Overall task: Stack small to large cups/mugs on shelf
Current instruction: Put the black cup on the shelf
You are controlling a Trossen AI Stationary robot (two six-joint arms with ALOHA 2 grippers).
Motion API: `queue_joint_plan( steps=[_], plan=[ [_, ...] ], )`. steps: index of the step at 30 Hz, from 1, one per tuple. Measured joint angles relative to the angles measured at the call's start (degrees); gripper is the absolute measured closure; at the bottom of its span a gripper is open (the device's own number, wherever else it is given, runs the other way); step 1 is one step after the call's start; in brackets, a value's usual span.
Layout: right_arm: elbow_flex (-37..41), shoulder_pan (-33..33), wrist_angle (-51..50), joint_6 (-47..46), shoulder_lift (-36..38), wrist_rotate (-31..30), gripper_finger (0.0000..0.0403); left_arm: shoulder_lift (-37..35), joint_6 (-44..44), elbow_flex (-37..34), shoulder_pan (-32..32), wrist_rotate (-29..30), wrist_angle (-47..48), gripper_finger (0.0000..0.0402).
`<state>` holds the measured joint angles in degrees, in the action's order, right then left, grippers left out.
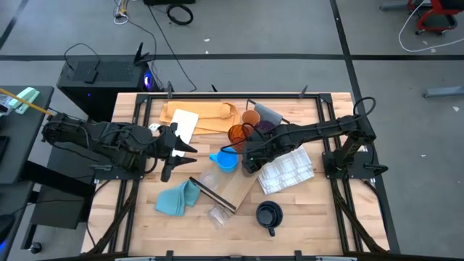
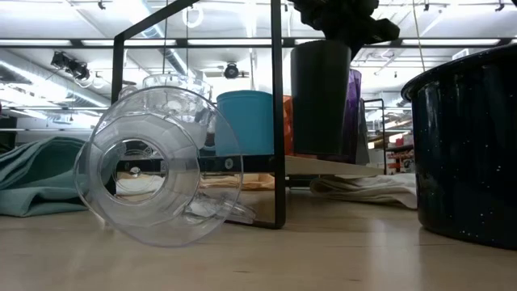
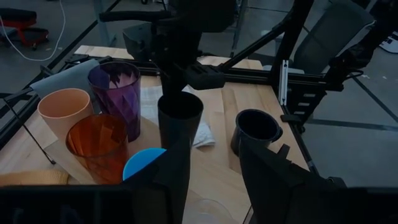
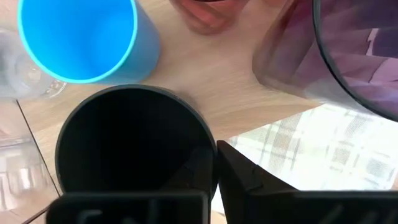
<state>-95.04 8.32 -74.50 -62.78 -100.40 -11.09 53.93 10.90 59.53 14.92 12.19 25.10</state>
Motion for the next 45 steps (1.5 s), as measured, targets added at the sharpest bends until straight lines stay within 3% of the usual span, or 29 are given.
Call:
queue_joint_plan(
  steps=[21,45],
  plan=[
    [0.0,-0.4,0.0,1.0,0.0,-0.2,0.0324,0.0,0.4,0.0,0.0,0.0,0.0,0.0245],
    [2.1,-0.9,0.1,0.1,0.1,0.9,0.0334,0.0,0.5,0.0,0.1,0.0,0.0,0.0252]
  ],
)
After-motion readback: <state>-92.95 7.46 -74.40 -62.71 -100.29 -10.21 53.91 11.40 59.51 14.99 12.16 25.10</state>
